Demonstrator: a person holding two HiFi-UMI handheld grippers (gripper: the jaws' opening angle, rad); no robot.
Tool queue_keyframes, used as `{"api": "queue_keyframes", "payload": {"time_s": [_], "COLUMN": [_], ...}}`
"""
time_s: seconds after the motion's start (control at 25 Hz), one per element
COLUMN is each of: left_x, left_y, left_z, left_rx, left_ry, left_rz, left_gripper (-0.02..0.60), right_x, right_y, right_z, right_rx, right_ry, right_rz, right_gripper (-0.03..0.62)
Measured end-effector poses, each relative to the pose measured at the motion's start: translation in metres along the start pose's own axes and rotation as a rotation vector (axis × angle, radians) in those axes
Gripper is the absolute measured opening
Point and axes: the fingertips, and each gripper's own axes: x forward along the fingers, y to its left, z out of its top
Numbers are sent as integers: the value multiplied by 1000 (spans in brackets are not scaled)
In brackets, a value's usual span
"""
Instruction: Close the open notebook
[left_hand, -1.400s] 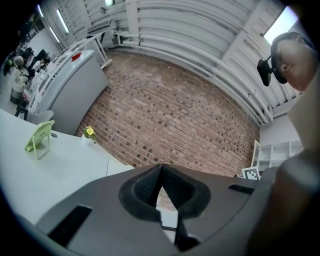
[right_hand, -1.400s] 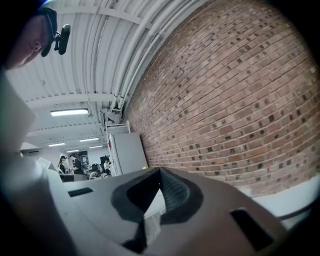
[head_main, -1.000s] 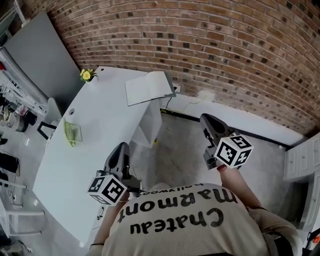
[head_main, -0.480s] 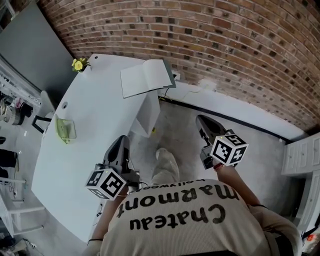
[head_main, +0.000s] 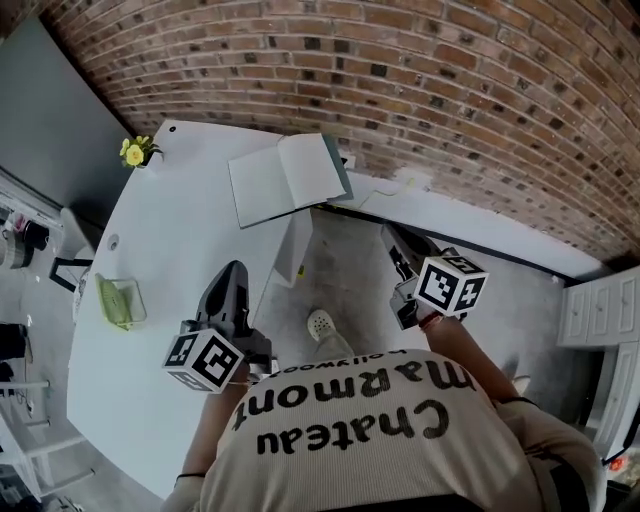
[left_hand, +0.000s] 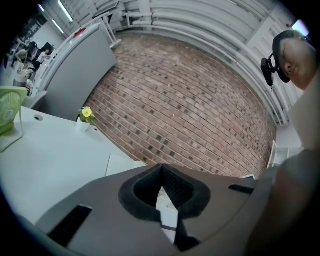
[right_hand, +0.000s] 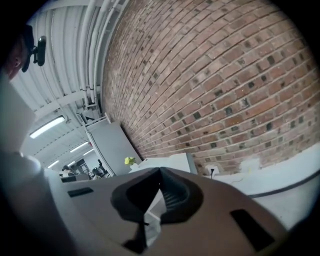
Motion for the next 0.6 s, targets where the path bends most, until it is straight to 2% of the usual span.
{"api": "queue_keyframes", "payload": {"time_s": [0.08,0.24,0.36,0.4,0.48,0.6], "left_x": [16,43,57,60,65,71], "left_y": [13,40,59,66,77,92], "left_z": [10,23,34,37,41,44], "left_rx": [1,-17,-32,-34,-38,-44], "left_ry": [3,7,3,2,5,14], "left_rz": [4,26,45,53,65,84], "left_gripper": [0,0,0,0,0,0], "right_x": [23,65,94,103,123,151], "right_y": [-7,-29,-52,-58,-67,-74], "right_z": [4,-13,-39,-48,-64,-81], "right_rx": [39,13,112,170,285,444], "right_ry": [0,59,116,131,164,181], "right_rz": [7,-28,-51,-50,-31,13], "right_gripper": [3,3,5,46,197,223]}}
